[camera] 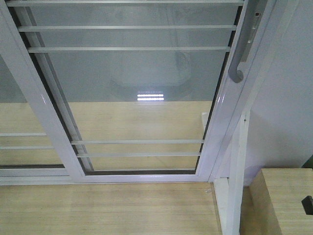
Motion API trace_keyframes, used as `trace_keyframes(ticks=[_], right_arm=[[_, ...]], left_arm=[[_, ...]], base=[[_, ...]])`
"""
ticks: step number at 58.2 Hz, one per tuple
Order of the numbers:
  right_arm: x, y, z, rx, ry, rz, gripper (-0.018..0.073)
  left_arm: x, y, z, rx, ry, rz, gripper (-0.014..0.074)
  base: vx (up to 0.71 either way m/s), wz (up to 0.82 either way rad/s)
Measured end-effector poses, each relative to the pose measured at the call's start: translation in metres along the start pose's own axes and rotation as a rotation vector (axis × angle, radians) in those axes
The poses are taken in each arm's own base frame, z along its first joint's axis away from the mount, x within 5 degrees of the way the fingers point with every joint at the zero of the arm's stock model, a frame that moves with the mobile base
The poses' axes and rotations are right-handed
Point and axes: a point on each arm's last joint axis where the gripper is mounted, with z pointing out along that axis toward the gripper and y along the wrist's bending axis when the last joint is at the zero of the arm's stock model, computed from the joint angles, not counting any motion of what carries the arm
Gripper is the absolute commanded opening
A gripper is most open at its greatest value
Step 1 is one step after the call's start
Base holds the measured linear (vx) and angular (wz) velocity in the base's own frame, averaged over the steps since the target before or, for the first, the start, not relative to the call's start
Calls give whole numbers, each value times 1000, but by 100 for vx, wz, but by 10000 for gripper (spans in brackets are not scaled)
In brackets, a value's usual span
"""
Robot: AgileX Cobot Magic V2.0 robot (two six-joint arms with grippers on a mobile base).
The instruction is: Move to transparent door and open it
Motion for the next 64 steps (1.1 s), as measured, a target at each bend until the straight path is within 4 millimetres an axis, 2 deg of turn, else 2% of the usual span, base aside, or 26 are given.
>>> trace_keyframes(ticks=[9, 14, 20, 26, 32, 36, 40, 48, 54, 64], right_arm=[[-19, 1, -2, -12, -191, 7, -8], [-39, 2, -6, -16, -249, 13, -7], [-80, 3, -13, -16, -324, -10, -5], [-116, 5, -13, -7, -325, -62, -4], [-144, 6, 2, -1, -295, -112, -3], [-151, 6, 20, -4, -252, -132, 0], [-151, 7, 36, -10, -212, -135, 7], [-136, 7, 68, -16, -82, -136, 52], [-127, 6, 83, -19, -9, -136, 126], [-114, 6, 102, -24, 71, -117, 307]], left_arm=[[-16, -1, -1, 12, -150, -45, -6], [-36, -5, -4, 22, -176, -52, -6], [-78, -13, -9, 36, -201, -41, -6], [-120, -20, -10, 41, -209, -15, -6], [-155, -26, 4, 38, -202, -3, -6], [-168, -28, 17, 35, -184, -2, -6], [-169, -28, 35, 25, -132, 0, -3], [-152, -25, 67, 2, 19, 0, 21], [-143, -24, 80, -9, 95, 0, 71], [-134, -23, 91, -20, 164, -1, 206]], base=[[0, 0], [0, 0], [0, 0], [0, 0], [0, 0], [0, 0], [0, 0], [0, 0], [0, 0], [0, 0]])
